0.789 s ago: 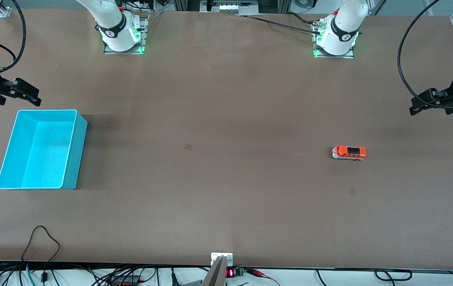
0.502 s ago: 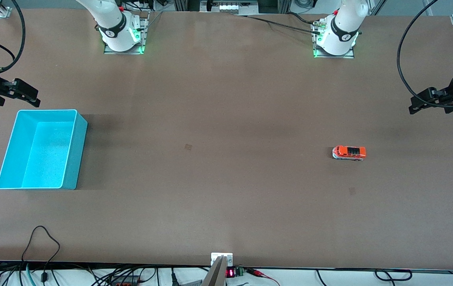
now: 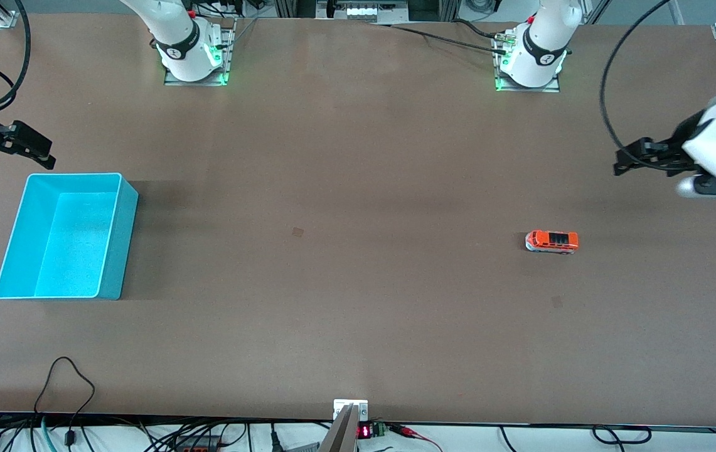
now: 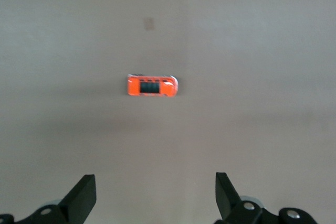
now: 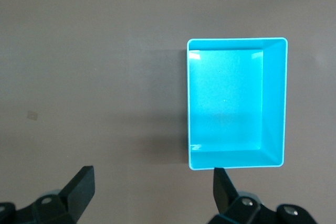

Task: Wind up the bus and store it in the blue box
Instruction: 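Move the left gripper over the orange toy bus, then lower the open left gripper around the bus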

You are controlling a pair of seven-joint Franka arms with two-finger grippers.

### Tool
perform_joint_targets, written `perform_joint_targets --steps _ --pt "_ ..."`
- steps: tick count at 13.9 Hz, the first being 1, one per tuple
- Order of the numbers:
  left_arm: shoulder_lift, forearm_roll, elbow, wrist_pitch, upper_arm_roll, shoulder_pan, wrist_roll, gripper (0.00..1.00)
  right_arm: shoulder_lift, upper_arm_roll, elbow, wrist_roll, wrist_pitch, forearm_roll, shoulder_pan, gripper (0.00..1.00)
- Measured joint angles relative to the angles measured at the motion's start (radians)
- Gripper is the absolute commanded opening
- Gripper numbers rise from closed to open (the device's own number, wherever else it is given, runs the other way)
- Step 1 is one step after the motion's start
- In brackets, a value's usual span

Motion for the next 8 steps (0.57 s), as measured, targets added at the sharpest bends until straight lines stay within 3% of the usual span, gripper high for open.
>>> perform_joint_targets --steps 5,8 --pt "0.106 0.002 -0.010 0.005 -0.004 -0.047 0.166 1.00 0.005 -0.002 0.000 0.002 0.001 0.000 -0.005 1.00" --pt "0.149 0.016 -0.094 0.104 -0.002 -0.046 0.349 1.00 0.010 -0.003 0.001 0.002 0.003 0.000 -0.010 1.00"
